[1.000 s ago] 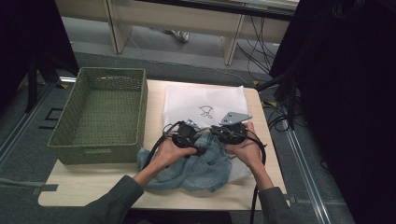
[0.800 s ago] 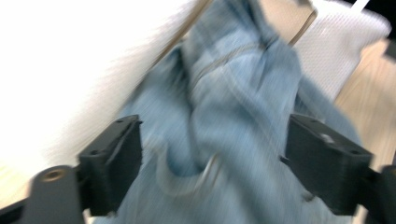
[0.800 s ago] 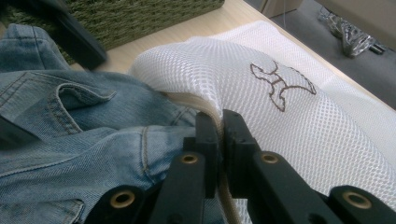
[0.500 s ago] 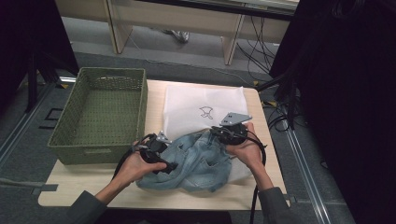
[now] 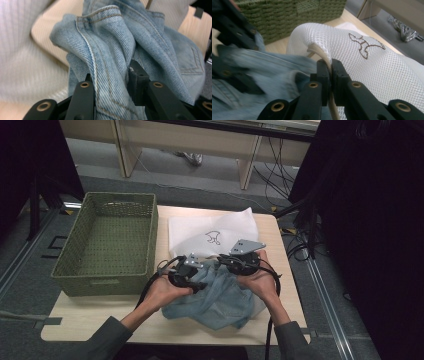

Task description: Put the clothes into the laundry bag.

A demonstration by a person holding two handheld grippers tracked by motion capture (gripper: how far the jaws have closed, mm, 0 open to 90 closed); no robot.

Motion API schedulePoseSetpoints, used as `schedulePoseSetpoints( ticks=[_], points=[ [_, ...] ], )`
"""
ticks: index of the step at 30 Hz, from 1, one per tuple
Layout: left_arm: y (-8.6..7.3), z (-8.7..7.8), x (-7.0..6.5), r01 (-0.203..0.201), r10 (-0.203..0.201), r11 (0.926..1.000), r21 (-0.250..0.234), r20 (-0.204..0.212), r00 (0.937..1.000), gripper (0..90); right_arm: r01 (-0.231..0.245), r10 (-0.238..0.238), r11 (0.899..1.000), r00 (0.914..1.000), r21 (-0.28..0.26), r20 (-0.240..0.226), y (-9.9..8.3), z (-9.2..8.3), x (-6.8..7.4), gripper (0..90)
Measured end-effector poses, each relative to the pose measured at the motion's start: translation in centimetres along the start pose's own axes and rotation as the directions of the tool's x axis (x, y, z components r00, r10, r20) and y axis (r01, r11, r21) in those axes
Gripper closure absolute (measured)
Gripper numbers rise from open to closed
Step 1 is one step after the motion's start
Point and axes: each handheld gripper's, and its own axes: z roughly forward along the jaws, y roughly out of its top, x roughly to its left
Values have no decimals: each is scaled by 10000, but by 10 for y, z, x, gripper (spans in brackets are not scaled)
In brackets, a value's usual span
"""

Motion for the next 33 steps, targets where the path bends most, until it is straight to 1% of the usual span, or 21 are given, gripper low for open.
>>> schedulePoseSetpoints(
  ticks=[1,2,4,5,6,7,9,11,12,14,17,18,19,21,22,23,24,26,29,31,33],
  points=[
    [2,5,4,363,-362,9993,-51,92,9993,686,-35,35,10000,10000,-32,47,1,-1,1,866],
    [3,10,9,880,-877,9961,-115,244,9958,681,50,-50,10000,10000,-56,45,2,-1,1,866],
    [7,15,18,1575,-1566,9874,-158,501,9864,660,96,-96,10000,9999,26,106,1,-2,0,866],
    [9,13,20,1436,-1432,9896,-71,469,9886,634,74,-75,9999,9999,69,132,0,-1,-1,866],
    [12,8,19,1075,-1074,9942,-43,148,9941,621,142,-142,9999,9998,57,150,-1,0,-2,866],
    [14,5,18,950,-950,9954,-107,62,9955,619,99,-101,9999,9999,93,137,-4,1,-4,866],
    [19,0,16,690,-689,9976,-14,156,9975,669,-98,95,9998,9999,161,126,-5,2,-5,866],
    [24,-3,15,607,-603,9980,-201,240,9979,731,-89,87,9999,9998,98,156,-5,1,-6,866],
    [25,-2,14,814,-797,9959,-400,439,9959,754,-86,84,9999,9997,90,245,-5,0,-7,866],
    [25,5,11,588,-583,9981,-206,219,9981,766,-176,174,9998,9993,58,332,-4,-3,-7,866],
    [19,23,4,220,-213,9994,277,-264,9994,732,-108,107,9999,9996,41,254,-4,-4,-10,866],
    [16,31,4,152,-129,9972,726,-328,9994,710,-141,140,9999,9995,36,295,-5,-4,-9,866],
    [13,41,0,886,-884,9961,11,-439,9951,708,-207,204,9997,9993,99,307,-5,-3,-8,866],
    [8,51,6,1005,-994,9949,127,-683,9927,732,-80,76,9998,9997,181,228,-7,-1,-7,866],
    [9,47,18,17,61,9939,1106,-700,9975,746,-99,94,9997,9998,239,200,-7,0,-6,866],
    [8,49,23,199,-111,9946,1015,-871,9961,763,-107,102,9995,9998,288,178,-7,1,-6,866],
    [9,50,29,579,-491,9949,829,-1049,9933,773,-142,135,9993,9997,356,203,-8,2,-5,866],
    [12,47,40,764,-675,9954,577,-1435,9873,778,-114,106,9990,9998,438,188,-9,4,-5,866],
    [13,41,47,1079,-1021,9938,252,-1696,9802,752,-158,146,9984,9996,537,221,-11,10,-5,866],
    [11,37,44,1038,-959,9938,409,-1625,9820,595,-198,187,9982,9996,572,192,-11,12,-4,866],
    [7,25,36,1116,-1090,9937,132,-1295,9856,444,-116,105,9980,9998,617,182,-12,11,-5,866]
  ],
)
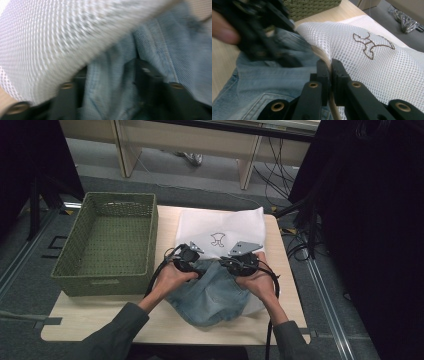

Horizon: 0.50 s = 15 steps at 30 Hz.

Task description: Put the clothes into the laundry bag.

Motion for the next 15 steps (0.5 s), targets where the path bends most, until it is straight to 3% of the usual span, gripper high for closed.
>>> schedulePoseSetpoints(
  ticks=[3,7,8,11,13,15],
  points=[
    [-7,-19,-3,36,-35,10000,-69,175,9998,295,-160,161,9999,9998,47,-71,-2,0,-2,865],
    [-22,-43,1,-448,456,9983,378,-217,9987,189,-247,248,9996,9997,109,-70,-3,1,-1,864],
    [-28,-42,2,-395,405,9990,199,-535,9977,191,-157,157,9998,9999,90,-9,-3,0,-1,864],
    [-41,-37,7,-247,275,9979,593,-467,9985,174,-67,68,10000,9999,71,-142,-2,2,0,863],
    [-45,-28,9,-433,468,9963,738,-471,9978,157,-99,99,9999,9999,88,-77,-2,3,0,863],
    [-46,-22,9,-298,331,9943,1023,-303,9990,219,-116,118,9999,9998,128,-166,-2,3,1,863]
  ],
)
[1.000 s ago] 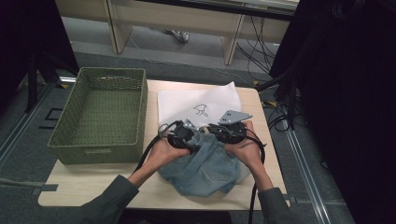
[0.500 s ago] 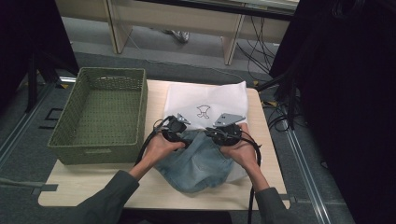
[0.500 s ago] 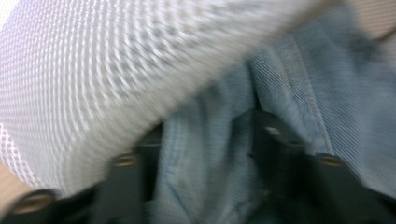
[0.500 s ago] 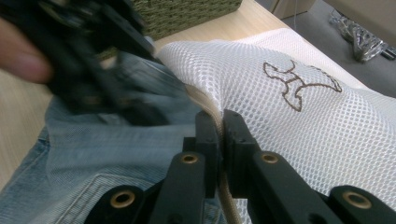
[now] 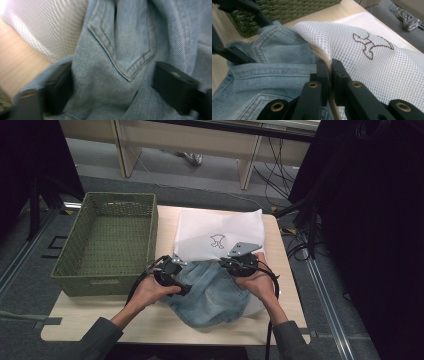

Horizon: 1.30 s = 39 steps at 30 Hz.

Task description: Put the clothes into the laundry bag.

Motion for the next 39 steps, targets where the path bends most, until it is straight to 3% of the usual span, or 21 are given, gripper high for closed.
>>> schedulePoseSetpoints(
  ticks=[3,8,9,10,12,13,15,16,17,19,21,22,23,24,25,27,29,30,35,36,39],
  points=[
    [1,-7,-10,-760,770,9962,427,-242,9967,494,72,-73,10000,10000,-33,-31,0,0,-2,863],
    [8,-34,-23,-1478,1469,9884,362,257,9888,756,-17,17,10000,10000,-93,-34,-1,-1,-3,863],
    [9,-36,-25,-1406,1397,9900,146,496,9889,836,-26,26,10000,10000,-61,-55,0,-1,-2,863],
    [12,-40,-27,-1142,1162,9932,-226,1254,9853,862,-27,27,10000,10000,-61,-54,0,-1,-2,863],
    [19,-42,-31,-1122,1203,9923,-520,1959,9732,869,121,-120,9998,9999,-168,62,0,-1,-2,864],
    [22,-39,-34,-715,892,9934,-896,2126,9730,870,-337,337,9994,9994,4,36,1,-3,-1,864],
    [29,-32,-40,-299,570,9934,-1106,2503,9665,869,-59,61,9998,9999,-184,116,2,-3,-3,864],
    [36,-22,-45,-408,682,9916,-1227,2283,9712,869,-64,65,9998,10000,-178,27,2,-4,-3,864],
    [40,-14,-46,-484,773,9899,-1329,2224,9719,865,-47,50,9997,9999,-231,131,3,-5,-4,865],
    [47,1,-49,122,244,9887,-1495,2405,9703,858,-170,171,9996,9998,-204,39,2,-6,-4,865],
    [53,20,-46,-34,299,9903,-1386,1898,9814,843,-106,108,9996,9999,-267,68,2,-6,-5,865],
    [53,33,-46,184,43,9893,-1448,1547,9880,835,-87,89,9995,9999,-294,94,2,-6,-5,865],
    [52,46,-43,88,88,9933,-1155,1513,9884,813,-175,177,9996,9998,-206,113,2,-6,-4,865],
    [50,57,-46,1200,-925,9822,-1445,1840,9786,786,-149,151,9998,9998,-150,95,1,-6,-4,865],
    [50,61,-47,1564,-1245,9782,-1366,2169,9682,748,-101,101,9998,9999,-161,24,0,-5,-5,865],
    [52,51,-51,1977,-1563,9687,-1501,2495,9557,601,-72,73,9998,10000,-190,58,-1,-4,-5,865],
    [53,33,-49,884,-604,9887,-1213,2183,9740,427,-89,90,9998,9999,-179,52,-3,-5,-8,865],
    [55,24,-52,628,-371,9908,-1196,2062,9778,371,-205,207,9996,9997,-174,108,-4,-4,-8,865],
    [53,-19,-51,227,57,9863,-1635,1711,9852,253,-315,316,9994,9995,-154,45,-4,-7,-9,864],
    [50,-32,-46,130,65,9857,-1681,1152,9933,240,-324,324,9994,9995,-140,25,-4,-7,-9,864],
    [38,-48,-38,-46,135,9893,-1455,603,9981,184,-121,124,9997,9998,-198,173,-4,-8,-9,864]
  ],
)
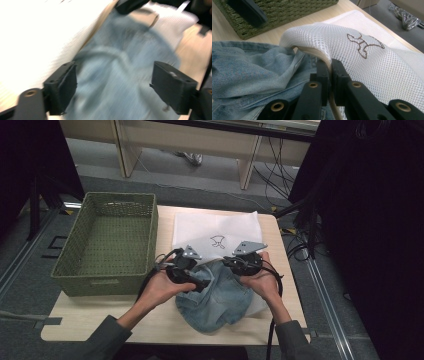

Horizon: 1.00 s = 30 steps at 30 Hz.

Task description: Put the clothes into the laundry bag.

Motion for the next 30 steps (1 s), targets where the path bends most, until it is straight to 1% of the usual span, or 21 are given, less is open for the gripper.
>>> schedulePoseSetpoints(
  ticks=[2,4,5,7,8,9,10,11,12,14,15,16,19,20,22,23,25,26,27,29,30],
  points=[
    [-14,-6,6,70,-69,9968,796,-15,10000,157,-56,56,10000,10000,32,-30,0,0,0,864],
    [-32,-2,7,376,-415,9902,1347,264,9988,156,-43,43,10000,10000,32,-33,0,0,0,864],
    [-40,1,6,279,-361,9871,1579,492,9981,153,-180,181,9998,9998,63,-123,0,1,1,864],
    [-52,10,2,-330,140,9848,1707,1117,9936,153,-278,281,9995,9994,132,-200,0,2,2,864],
    [-55,15,-2,-379,180,9851,1675,1189,9927,151,40,-39,10000,9999,59,-116,0,3,0,864],
    [-56,23,-8,-673,493,9822,1752,1051,9932,150,-151,153,9998,9997,119,-167,0,3,2,864],
    [-56,32,-13,-825,671,9817,1718,937,9933,183,-36,37,10000,9999,89,-104,1,4,3,864],
    [-53,40,-14,-1345,1197,9752,1755,927,9885,292,-83,86,9998,9998,153,-165,1,4,4,864],
    [-52,44,-13,-1519,1378,9725,1768,895,9864,504,-26,28,9999,9998,138,-173,2,5,5,864],
    [-46,55,-12,-1552,1465,9759,1533,666,9870,728,-100,105,9998,9996,190,-258,2,5,7,864],
    [-42,57,-12,-1432,1360,9805,1345,618,9888,759,-93,99,9998,9995,180,-291,2,5,7,864],
    [-36,54,-11,-1627,1552,9776,1338,649,9858,773,-83,89,9998,9994,186,-325,3,4,7,864],
    [-17,39,-13,-1365,1351,9901,334,412,9900,774,150,-151,9999,9996,-47,-237,4,3,6,864],
    [-7,33,-11,-1452,1453,9894,-94,136,9893,774,-22,20,10000,9998,-86,-196,5,2,6,864],
    [7,32,-6,-1148,1161,9922,-481,241,9930,774,-20,14,9996,9998,-273,-210,8,-1,6,864],
    [10,39,-4,-1061,1071,9932,-483,180,9941,773,-114,109,9997,9997,-224,-232,9,-3,7,864],
    [8,64,1,-1150,1148,9933,-58,-270,9930,770,192,-198,9992,9997,-340,-167,10,-5,6,865],
    [5,77,1,-765,762,9971,-57,-376,9964,766,-55,50,9998,9997,-207,-242,10,-6,7,865],
    [-1,96,2,-457,459,9989,58,-331,9984,763,22,-26,9998,9998,-203,-200,9,-6,6,865],
    [-8,113,5,-113,111,9999,-62,-334,9994,741,143,-146,9997,9998,-188,-127,8,-4,6,865],
    [-9,114,4,67,-70,9999,-159,-212,9997,721,28,-29,10000,9999,-64,-136,6,-3,6,865]
  ],
)
